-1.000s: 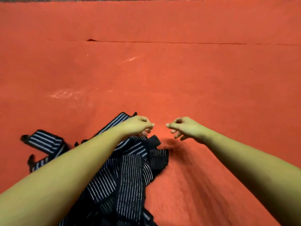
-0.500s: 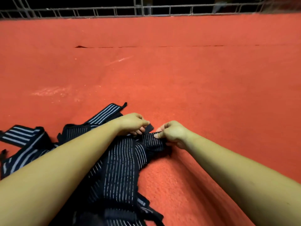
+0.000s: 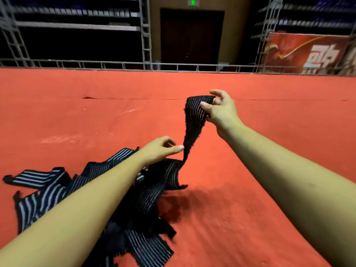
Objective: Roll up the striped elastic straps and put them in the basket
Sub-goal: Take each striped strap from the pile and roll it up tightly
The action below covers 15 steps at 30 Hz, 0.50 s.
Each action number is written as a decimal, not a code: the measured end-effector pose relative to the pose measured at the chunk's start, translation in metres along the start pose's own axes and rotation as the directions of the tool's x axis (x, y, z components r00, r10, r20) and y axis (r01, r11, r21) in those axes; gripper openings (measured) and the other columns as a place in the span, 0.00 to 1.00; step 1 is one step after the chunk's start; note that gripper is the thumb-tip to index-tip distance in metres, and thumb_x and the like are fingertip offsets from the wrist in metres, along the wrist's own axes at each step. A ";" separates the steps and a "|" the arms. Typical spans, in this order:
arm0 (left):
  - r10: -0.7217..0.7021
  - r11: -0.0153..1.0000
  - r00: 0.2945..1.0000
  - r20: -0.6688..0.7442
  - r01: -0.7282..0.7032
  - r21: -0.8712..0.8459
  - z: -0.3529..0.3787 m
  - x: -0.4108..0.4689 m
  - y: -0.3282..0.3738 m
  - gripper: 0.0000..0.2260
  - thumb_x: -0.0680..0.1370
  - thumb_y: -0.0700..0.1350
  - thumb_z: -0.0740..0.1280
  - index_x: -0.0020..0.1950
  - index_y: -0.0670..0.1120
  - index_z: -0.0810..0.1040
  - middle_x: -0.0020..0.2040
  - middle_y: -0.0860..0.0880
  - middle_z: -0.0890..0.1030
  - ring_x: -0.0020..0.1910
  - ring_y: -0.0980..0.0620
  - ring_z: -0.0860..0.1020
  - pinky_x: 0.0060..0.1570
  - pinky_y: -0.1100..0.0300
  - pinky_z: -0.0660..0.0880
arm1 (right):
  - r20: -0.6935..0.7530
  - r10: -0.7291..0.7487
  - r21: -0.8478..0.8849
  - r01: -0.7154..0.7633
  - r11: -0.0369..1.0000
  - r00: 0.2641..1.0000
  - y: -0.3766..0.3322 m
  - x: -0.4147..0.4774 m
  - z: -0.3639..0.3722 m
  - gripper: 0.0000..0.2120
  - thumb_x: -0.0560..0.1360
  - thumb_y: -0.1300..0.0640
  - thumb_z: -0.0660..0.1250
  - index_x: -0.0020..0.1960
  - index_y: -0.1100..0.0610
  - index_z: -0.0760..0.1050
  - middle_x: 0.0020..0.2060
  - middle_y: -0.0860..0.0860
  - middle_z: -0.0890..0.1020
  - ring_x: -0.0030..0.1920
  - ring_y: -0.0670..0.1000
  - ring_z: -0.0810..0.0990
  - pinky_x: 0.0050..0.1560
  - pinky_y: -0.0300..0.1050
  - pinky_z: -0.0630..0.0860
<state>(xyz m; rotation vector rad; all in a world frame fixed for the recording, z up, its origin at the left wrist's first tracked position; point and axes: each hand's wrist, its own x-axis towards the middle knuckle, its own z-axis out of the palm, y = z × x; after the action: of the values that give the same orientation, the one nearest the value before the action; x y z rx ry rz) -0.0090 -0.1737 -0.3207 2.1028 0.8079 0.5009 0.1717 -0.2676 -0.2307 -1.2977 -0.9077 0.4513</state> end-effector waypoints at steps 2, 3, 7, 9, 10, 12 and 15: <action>-0.031 0.998 0.997 0.077 0.026 0.063 0.006 -0.016 -0.001 0.13 0.76 0.54 0.73 0.53 0.46 0.80 0.40 0.50 0.84 0.38 0.55 0.80 0.40 0.60 0.77 | -0.013 -0.004 -0.022 0.004 1.000 1.000 -0.007 -0.008 -0.012 0.17 0.76 0.69 0.69 0.60 0.55 0.72 0.53 0.59 0.80 0.48 0.53 0.80 0.42 0.44 0.78; -0.030 0.997 0.997 0.072 0.025 0.069 0.010 -0.021 -0.004 0.09 0.77 0.51 0.72 0.50 0.47 0.81 0.36 0.51 0.83 0.35 0.55 0.79 0.35 0.61 0.75 | -0.009 -0.012 -0.049 0.011 0.999 1.000 -0.008 -0.013 -0.018 0.15 0.76 0.69 0.69 0.60 0.58 0.73 0.50 0.57 0.80 0.45 0.52 0.79 0.38 0.40 0.77; -0.019 0.987 0.997 -0.075 0.007 -0.158 0.023 -0.039 0.000 0.10 0.78 0.52 0.71 0.49 0.45 0.81 0.40 0.51 0.83 0.41 0.57 0.82 0.43 0.59 0.75 | 0.049 0.013 -0.145 -0.006 0.989 0.999 -0.014 -0.036 -0.030 0.08 0.75 0.68 0.71 0.50 0.58 0.77 0.41 0.52 0.80 0.39 0.51 0.78 0.30 0.39 0.73; -0.045 0.964 0.995 -0.090 0.019 -0.265 0.029 -0.043 0.007 0.17 0.76 0.59 0.70 0.55 0.47 0.79 0.52 0.50 0.83 0.52 0.57 0.81 0.49 0.59 0.76 | 0.097 0.048 -0.155 -0.033 0.987 0.994 -0.020 -0.048 -0.033 0.07 0.75 0.68 0.71 0.48 0.58 0.76 0.38 0.52 0.79 0.37 0.51 0.77 0.29 0.40 0.72; -0.047 0.951 0.994 -0.098 0.014 -0.307 0.032 -0.046 0.014 0.23 0.73 0.64 0.70 0.59 0.49 0.78 0.57 0.51 0.81 0.57 0.57 0.79 0.54 0.58 0.75 | 0.122 0.055 -0.166 -0.035 0.986 0.991 -0.025 -0.053 -0.034 0.07 0.75 0.67 0.71 0.48 0.58 0.76 0.37 0.52 0.78 0.35 0.51 0.75 0.28 0.40 0.70; -0.035 0.896 0.991 -0.126 -0.025 -0.443 0.035 -0.052 0.032 0.33 0.68 0.73 0.68 0.63 0.52 0.75 0.65 0.53 0.77 0.63 0.56 0.75 0.64 0.54 0.70 | 0.177 0.072 -0.177 -0.040 0.983 0.982 -0.034 -0.064 -0.038 0.07 0.74 0.66 0.72 0.48 0.57 0.76 0.35 0.52 0.77 0.33 0.50 0.73 0.27 0.39 0.68; 0.020 0.760 0.991 -0.129 -0.099 -0.642 0.036 -0.054 0.060 0.24 0.74 0.68 0.64 0.60 0.51 0.77 0.63 0.50 0.80 0.62 0.53 0.76 0.65 0.53 0.69 | 0.273 0.125 -0.219 -0.064 0.974 0.954 -0.045 -0.078 -0.045 0.08 0.75 0.66 0.71 0.47 0.55 0.78 0.39 0.53 0.79 0.34 0.50 0.73 0.31 0.41 0.69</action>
<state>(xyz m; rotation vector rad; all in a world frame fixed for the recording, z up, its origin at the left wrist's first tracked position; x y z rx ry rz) -0.0038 -0.2588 -0.2977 1.4574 0.5198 0.8133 0.1523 -0.3650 -0.2125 -1.4970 -1.1609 0.6443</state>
